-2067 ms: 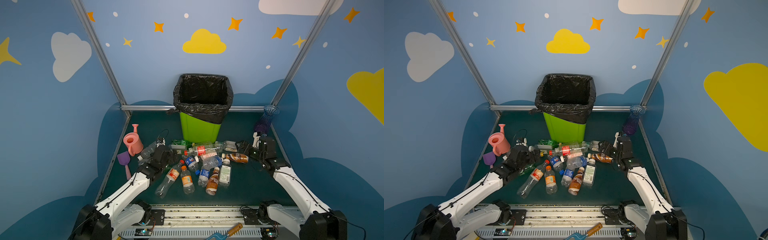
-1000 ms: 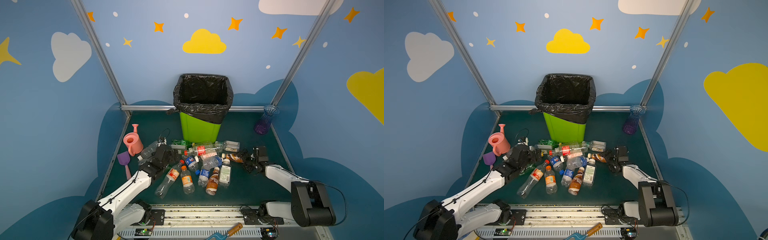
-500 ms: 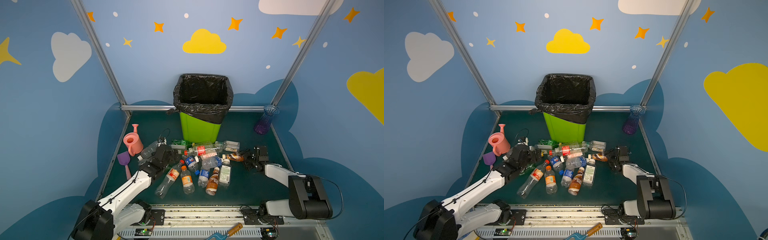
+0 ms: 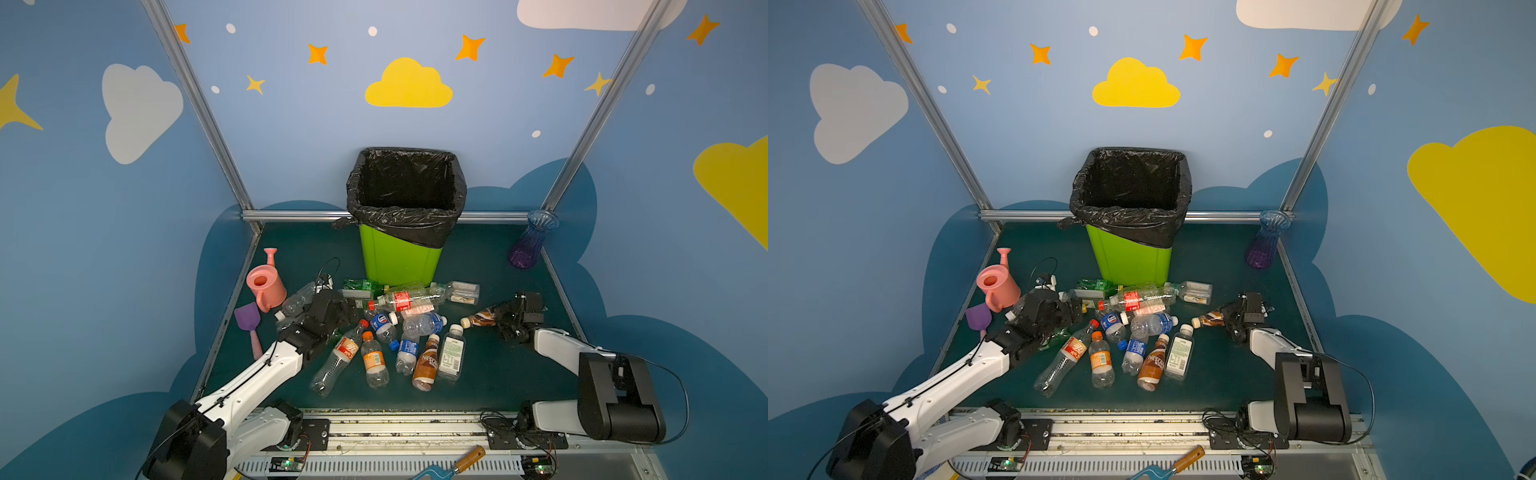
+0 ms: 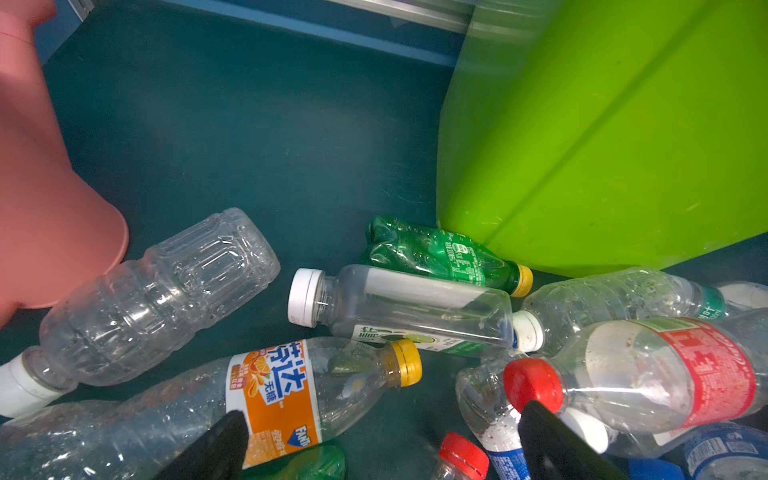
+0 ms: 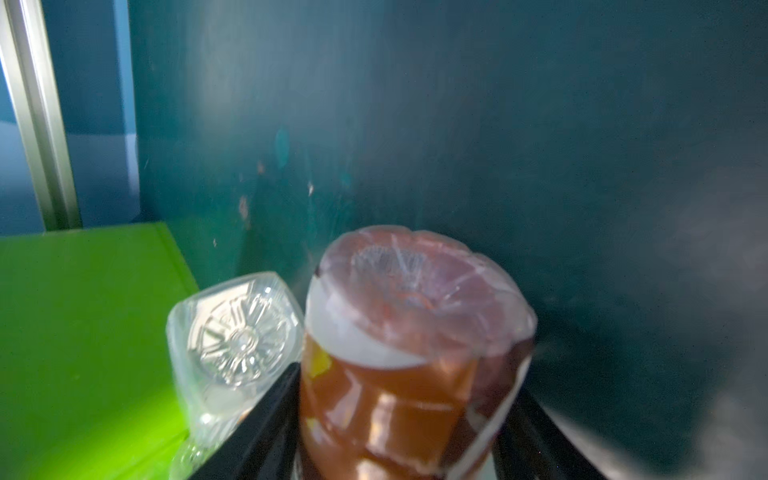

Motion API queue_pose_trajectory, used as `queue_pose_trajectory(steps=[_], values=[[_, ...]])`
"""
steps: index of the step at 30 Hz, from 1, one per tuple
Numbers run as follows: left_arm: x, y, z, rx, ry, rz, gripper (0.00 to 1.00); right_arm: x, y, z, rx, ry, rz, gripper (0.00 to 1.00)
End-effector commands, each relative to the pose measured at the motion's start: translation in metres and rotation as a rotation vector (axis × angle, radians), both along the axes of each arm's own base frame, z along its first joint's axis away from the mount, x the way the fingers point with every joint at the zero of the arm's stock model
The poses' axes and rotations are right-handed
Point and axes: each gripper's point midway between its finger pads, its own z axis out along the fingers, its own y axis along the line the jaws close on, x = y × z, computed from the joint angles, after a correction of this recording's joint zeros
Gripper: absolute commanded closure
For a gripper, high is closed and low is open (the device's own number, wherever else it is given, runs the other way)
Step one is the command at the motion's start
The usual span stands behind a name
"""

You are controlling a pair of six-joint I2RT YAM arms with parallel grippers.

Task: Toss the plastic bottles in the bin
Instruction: 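Lift the brown-labelled bottle with the right gripper over the bin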

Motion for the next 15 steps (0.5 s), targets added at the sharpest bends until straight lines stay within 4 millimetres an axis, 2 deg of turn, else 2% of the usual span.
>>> queue_pose_trajectory(steps=[1, 6, 7, 9, 11, 13, 15], values=[[-0.004, 0.006, -0.002, 0.026, -0.002, 0.01, 0.0, -0.029, -0.019, -0.018, -0.057, 0.097, -0.019, 0.41], [-0.004, 0.012, -0.004, 0.017, -0.007, 0.056, 0.0, -0.026, -0.02, -0.005, -0.03, 0.032, 0.029, 0.48], [-0.004, 0.014, -0.004, 0.017, -0.008, 0.07, 0.0, -0.023, -0.018, 0.001, -0.022, 0.009, 0.046, 0.49], [-0.004, 0.015, -0.004, 0.02, -0.01, 0.08, 0.0, -0.012, -0.012, 0.026, -0.024, -0.065, 0.114, 0.5], [-0.003, 0.017, -0.004, 0.026, -0.011, 0.087, 0.0, 0.002, -0.002, 0.064, -0.044, -0.157, 0.219, 0.51], [-0.003, 0.02, -0.006, 0.04, -0.009, 0.104, 0.0, 0.014, 0.004, 0.114, -0.068, -0.262, 0.28, 0.52], [-0.002, 0.025, -0.006, 0.051, -0.006, 0.133, 0.0, 0.022, 0.005, 0.188, -0.138, -0.41, 0.32, 0.52]])
